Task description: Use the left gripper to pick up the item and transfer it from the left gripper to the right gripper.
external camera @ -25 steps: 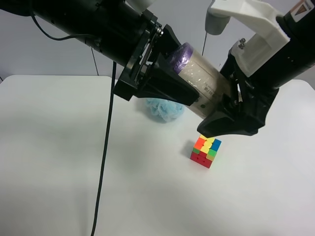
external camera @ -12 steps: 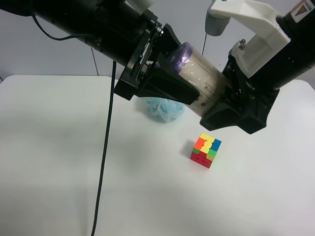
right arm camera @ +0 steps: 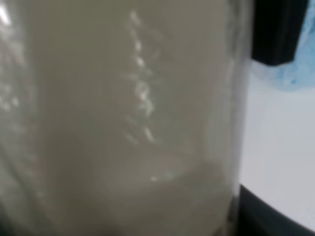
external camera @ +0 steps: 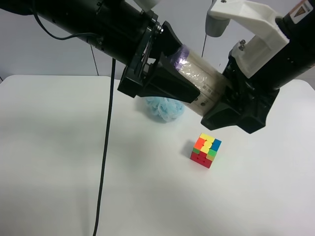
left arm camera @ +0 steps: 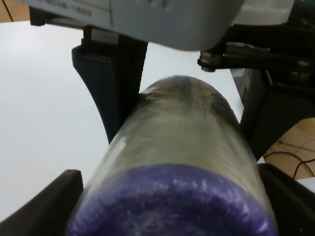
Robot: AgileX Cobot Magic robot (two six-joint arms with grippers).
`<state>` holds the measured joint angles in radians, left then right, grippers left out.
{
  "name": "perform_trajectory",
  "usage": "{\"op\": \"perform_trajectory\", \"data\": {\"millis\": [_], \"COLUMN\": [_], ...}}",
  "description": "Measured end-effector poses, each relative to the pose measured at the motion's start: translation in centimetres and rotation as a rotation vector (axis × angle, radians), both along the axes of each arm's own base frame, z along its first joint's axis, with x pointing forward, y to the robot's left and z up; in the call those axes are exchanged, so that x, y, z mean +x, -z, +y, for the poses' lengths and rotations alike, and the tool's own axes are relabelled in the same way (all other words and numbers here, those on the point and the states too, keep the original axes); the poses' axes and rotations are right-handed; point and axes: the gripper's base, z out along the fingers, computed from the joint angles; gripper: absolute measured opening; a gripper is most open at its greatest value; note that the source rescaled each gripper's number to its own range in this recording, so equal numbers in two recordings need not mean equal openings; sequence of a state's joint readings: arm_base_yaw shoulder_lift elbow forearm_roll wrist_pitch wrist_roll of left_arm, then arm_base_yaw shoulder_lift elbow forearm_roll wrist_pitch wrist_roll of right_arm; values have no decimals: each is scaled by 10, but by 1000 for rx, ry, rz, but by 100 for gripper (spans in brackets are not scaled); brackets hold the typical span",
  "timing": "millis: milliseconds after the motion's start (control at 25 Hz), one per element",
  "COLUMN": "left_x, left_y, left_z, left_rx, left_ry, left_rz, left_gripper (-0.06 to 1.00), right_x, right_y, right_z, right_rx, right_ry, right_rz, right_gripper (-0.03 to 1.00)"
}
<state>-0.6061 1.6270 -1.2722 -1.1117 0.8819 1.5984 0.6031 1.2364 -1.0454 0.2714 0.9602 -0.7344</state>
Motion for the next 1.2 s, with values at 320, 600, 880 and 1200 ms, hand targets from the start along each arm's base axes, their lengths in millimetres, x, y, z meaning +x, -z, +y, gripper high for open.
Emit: {"op": "perform_trajectory", "data": {"millis": [320, 600, 880, 1200], "left_x": [1, 7, 8, 4], "left_y": [0, -1, -1, -10], "left_z": [0, 0, 1, 4], "left_rx": [0, -6, -4, -17], "left_ry": [-10, -91, -106, -104], "left_rz": [-5, 0, -12, -35], "left_gripper": [22, 91, 100, 100], "right_x": [0, 1, 2, 1], "right_y": [0, 0, 0, 0], "right_z": [0, -1, -1, 0], "right_rx": [-3, -9, -15, -3], "right_ry": [1, 1, 4, 5], "right_rz": [-3, -6, -15, -4], "right_gripper": [1, 1, 0, 0]}}
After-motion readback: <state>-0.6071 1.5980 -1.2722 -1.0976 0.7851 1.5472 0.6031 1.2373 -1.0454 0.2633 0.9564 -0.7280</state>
